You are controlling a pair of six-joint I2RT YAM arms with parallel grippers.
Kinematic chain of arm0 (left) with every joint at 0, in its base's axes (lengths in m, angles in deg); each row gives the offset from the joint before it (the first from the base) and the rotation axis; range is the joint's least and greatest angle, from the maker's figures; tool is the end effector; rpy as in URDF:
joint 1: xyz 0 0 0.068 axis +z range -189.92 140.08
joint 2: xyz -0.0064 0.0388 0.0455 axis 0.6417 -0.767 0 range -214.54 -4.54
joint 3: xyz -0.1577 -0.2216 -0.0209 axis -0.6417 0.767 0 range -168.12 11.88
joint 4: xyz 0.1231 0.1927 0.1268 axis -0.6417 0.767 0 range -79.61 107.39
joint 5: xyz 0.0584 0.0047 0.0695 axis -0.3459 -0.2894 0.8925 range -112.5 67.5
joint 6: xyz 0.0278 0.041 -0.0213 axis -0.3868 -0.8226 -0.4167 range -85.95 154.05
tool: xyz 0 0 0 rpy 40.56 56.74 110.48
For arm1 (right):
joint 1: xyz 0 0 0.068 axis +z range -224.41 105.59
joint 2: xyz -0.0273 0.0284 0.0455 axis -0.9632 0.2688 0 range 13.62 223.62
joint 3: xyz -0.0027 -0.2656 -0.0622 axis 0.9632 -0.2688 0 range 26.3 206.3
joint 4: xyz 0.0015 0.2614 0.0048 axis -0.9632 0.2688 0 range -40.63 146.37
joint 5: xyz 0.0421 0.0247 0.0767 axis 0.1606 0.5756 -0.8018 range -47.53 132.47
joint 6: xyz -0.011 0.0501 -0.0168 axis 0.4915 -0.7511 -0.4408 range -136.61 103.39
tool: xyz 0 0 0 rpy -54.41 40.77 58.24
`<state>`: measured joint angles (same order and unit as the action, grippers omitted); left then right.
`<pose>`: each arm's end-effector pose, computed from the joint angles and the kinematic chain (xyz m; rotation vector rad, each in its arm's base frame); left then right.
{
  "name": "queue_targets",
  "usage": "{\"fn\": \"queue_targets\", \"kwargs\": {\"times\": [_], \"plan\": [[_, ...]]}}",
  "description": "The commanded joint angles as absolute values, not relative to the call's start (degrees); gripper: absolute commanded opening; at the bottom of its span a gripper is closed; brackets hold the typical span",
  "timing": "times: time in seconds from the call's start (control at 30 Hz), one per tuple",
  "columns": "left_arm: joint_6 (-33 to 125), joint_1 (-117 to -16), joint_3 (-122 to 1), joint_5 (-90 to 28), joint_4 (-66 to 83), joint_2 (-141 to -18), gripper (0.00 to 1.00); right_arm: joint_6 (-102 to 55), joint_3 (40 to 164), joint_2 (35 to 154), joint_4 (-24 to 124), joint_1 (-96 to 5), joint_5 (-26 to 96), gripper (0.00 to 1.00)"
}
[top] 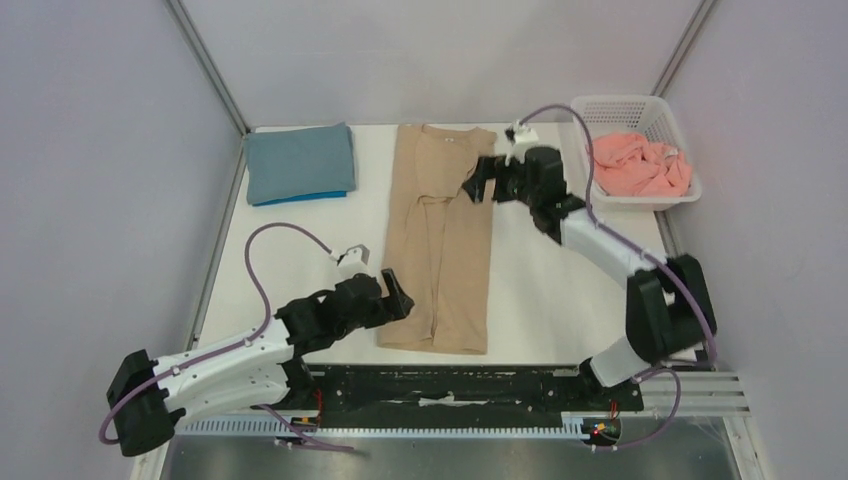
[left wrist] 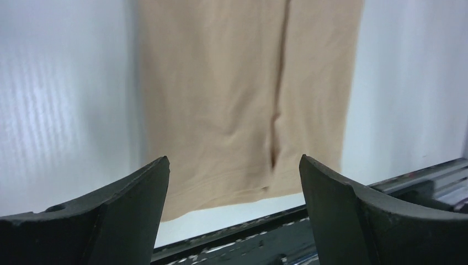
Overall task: Fold and stack the t-shirts
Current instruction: Rotate the tshirt 90 degrees, then grab the bottom of the folded rectangular tshirt with both arms
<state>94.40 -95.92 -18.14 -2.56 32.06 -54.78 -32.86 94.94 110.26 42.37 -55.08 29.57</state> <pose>0.1117 -0.1439 0.2162 -0.2717 2.3254 -0.6691 0.3715 0.1388 0.2747 -0.2064 1.9690 0.6270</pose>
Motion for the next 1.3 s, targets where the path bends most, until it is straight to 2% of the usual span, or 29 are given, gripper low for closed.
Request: {"fn": "queue_targets", "kwargs": {"times": [0.0, 0.13, 0.27, 0.47, 0.57, 0.63, 0.67, 0.7, 0.83, 1.13, 1.27], "plan": [[91.50, -96.14, -12.73, -6.37, 40.84, -52.41, 0.91, -28.57, 71.58, 94.74, 42.14, -46.01, 37.08, 0.98], [92.83, -96.17, -8.65, -10.42, 40.04, -51.01, 0.84, -31.06, 59.65, 82.74, 44.03, -38.53, 39.15, 0.98], [93.35, -96.17, -6.54, -12.13, 38.30, -50.62, 0.67, -35.23, 52.39, 74.66, 46.23, -35.36, 39.84, 0.98], [92.65, -96.12, -5.82, -13.27, 35.34, -52.24, 0.42, -37.45, 53.18, 70.63, 55.63, -30.53, 40.67, 0.98], [92.25, -96.17, -6.26, -12.17, 35.11, -54.09, 0.33, -35.50, 54.17, 70.79, 59.54, -25.21, 40.42, 0.98], [92.06, -96.17, -6.61, -11.40, 35.00, -55.00, 0.21, -32.47, 54.33, 71.46, 60.90, -20.55, 40.33, 0.96], [92.01, -96.16, -6.79, -10.99, 35.19, -55.28, 0.09, -30.53, 54.30, 72.03, 61.52, -17.76, 40.32, 0.95], [92.17, -96.17, -7.03, -10.46, 35.81, -55.34, 0.02, -28.51, 54.60, 72.68, 62.51, -14.82, 40.88, 0.95], [92.19, -96.17, -7.55, -9.94, 37.33, -54.13, 0.02, -23.12, 56.80, 76.42, 66.20, -7.12, 45.26, 0.91], [92.93, -96.16, -6.44, -11.17, 35.81, -53.38, 0.02, -20.06, 55.90, 82.23, 64.56, -6.03, 47.74, 0.75], [93.55, -96.16, -6.79, -10.90, 35.79, -54.13, 0.02, -21.01, 55.08, 84.14, 63.81, -6.03, 50.38, 0.60]]}}
